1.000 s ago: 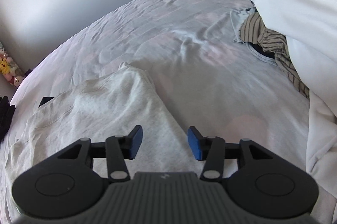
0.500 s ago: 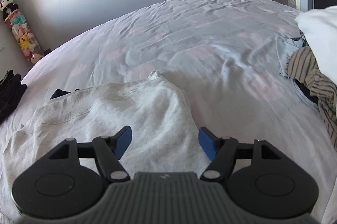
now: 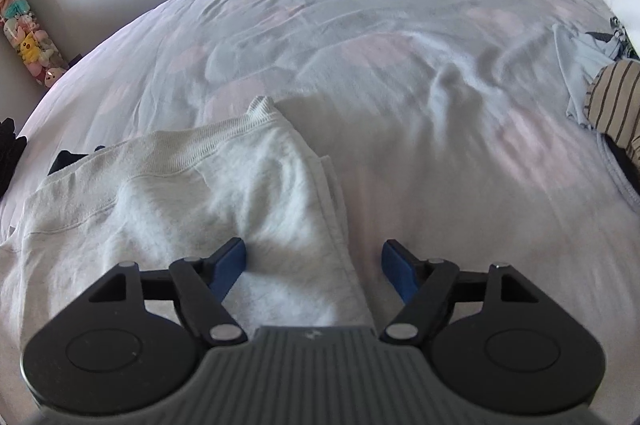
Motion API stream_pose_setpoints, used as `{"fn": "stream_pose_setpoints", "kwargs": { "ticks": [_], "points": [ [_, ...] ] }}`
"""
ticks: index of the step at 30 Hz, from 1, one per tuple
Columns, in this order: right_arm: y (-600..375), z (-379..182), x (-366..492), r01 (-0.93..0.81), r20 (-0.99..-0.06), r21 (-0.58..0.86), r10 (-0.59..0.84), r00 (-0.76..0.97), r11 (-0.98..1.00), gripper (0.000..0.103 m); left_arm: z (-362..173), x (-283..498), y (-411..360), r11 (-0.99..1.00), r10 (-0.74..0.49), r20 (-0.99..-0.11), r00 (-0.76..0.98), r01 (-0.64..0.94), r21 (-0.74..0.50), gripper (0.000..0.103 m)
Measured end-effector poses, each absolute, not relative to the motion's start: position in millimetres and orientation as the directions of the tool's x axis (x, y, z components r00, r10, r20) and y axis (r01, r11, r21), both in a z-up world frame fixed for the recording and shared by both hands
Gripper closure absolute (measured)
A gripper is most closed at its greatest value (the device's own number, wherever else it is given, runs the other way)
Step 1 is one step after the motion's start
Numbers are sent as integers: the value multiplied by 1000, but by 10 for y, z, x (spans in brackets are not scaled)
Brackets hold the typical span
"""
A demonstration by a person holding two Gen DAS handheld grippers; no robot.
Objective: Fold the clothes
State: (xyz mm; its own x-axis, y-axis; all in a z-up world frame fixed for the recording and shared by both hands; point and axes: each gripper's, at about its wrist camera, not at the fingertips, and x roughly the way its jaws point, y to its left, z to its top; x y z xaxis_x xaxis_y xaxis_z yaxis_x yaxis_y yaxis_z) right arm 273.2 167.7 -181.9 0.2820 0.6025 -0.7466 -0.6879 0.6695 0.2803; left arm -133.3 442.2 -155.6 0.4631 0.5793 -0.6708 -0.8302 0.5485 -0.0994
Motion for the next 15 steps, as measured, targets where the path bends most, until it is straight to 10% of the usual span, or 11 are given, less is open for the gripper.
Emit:
{"fn": "stream_pose_setpoints", "kwargs": {
  "ticks": [7,15],
  "points": [
    [1689,-1913,2758,-699,-748,287,609,262,654,22,-1570,-1335,4448,543,570,-684,455,-833,-102,55],
    [1725,-1834,2671,-697,-752,297,610,251,653,59,-1555,-1338,4458,544,565,-689,454,-833,-103,55]
  ]
}}
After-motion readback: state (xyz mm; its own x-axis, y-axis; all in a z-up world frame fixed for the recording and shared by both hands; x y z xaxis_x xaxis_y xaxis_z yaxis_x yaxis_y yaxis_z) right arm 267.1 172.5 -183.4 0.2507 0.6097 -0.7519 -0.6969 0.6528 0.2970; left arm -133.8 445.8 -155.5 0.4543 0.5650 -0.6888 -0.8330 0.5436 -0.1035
